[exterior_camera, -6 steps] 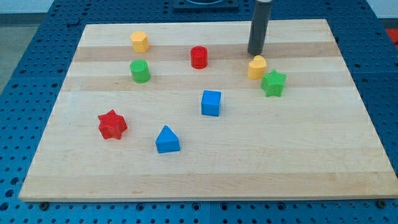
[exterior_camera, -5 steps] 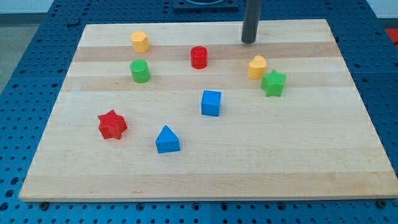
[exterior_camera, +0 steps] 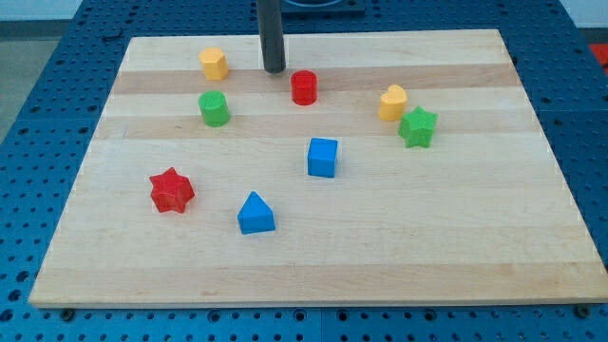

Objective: Move red circle slightly right

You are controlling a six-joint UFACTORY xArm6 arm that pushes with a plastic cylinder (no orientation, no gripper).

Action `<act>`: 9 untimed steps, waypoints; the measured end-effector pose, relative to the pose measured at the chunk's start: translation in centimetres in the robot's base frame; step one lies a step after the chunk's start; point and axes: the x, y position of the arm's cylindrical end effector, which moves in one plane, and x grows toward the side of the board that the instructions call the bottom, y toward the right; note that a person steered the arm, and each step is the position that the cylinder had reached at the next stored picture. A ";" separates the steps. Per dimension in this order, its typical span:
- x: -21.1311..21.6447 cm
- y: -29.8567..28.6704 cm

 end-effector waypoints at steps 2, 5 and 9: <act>4.1 -0.4; 5.8 3.1; 4.8 5.3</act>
